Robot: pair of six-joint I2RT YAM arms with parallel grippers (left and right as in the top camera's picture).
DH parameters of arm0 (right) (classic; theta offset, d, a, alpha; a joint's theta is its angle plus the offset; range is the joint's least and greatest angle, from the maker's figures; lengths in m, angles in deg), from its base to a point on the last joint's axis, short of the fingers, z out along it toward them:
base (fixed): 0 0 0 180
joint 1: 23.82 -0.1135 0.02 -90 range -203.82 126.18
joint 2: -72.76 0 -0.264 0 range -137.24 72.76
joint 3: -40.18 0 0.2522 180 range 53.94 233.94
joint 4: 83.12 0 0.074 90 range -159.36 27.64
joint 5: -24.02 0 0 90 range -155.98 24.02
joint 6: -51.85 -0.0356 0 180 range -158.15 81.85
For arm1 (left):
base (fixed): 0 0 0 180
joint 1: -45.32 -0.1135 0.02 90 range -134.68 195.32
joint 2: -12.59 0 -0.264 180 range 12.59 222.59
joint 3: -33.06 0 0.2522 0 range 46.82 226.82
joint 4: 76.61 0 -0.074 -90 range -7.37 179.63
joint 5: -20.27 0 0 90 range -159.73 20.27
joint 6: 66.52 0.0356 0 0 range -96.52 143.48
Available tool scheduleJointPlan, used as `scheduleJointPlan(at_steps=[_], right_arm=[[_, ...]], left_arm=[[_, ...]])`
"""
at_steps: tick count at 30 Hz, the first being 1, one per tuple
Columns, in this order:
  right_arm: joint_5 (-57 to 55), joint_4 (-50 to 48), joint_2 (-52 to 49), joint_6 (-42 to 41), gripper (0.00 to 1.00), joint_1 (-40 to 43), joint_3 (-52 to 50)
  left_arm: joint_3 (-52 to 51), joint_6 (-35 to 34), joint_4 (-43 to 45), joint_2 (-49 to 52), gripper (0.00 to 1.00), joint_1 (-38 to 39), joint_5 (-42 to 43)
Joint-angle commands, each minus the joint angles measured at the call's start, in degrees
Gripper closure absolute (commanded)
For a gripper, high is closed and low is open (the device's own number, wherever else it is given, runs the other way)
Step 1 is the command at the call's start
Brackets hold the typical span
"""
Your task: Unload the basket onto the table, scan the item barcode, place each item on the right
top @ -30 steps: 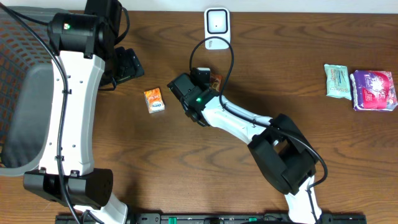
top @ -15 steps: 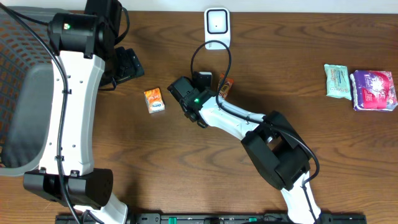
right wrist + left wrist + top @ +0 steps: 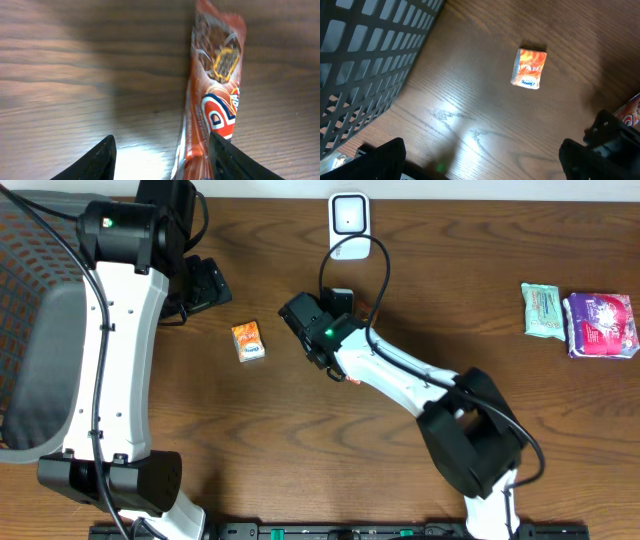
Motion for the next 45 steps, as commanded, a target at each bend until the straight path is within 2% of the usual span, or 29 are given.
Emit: scheduleJointPlan(at_steps=[1,10,14,19,28,34,37,43,45], right_arm=[[-3.0,0.9,-4.0,-3.8,0.45,0.6,-0.2],[-2.4,4.2,-7.0,-6.7,0.49,2.9,0.0],[-2.4,9.7,-0.5,-6.7,0.47,2.6,2.1],[-4.5,11.5,5.0,-6.7,0.44,2.8,2.2],[-9.9,11.3,-2.3,-7.4,0.46,2.9,1.9],[-9.5,11.0,-5.9,-8.2,0.48,4.7,1.9],[-5.8,9.5,-7.8,-8.2,0.56,5.5,1.9],[-5.3,8.9,-11.3,-8.2,0.74,5.7,1.9],[-4.3,8.8,-11.8,-8.2,0.9,5.9,1.9]], left_arm=[[0.2,-0.1,-3.0,-0.1,0.02,0.0,-0.3],[0.2,-0.1,-3.0,-0.1,0.02,0.0,-0.3],[0.2,-0.1,-3.0,-0.1,0.02,0.0,-0.3],[0.2,-0.1,-3.0,-0.1,0.02,0.0,-0.3],[0.2,-0.1,-3.0,-0.1,0.02,0.0,-0.3],[0.2,-0.1,-3.0,-0.1,0.02,0.0,-0.3],[0.2,-0.1,-3.0,-0.1,0.02,0.0,-0.3],[0.2,-0.1,-3.0,-0.1,0.02,0.0,-0.3],[0.2,-0.1,-3.0,-0.1,0.02,0.0,-0.3]])
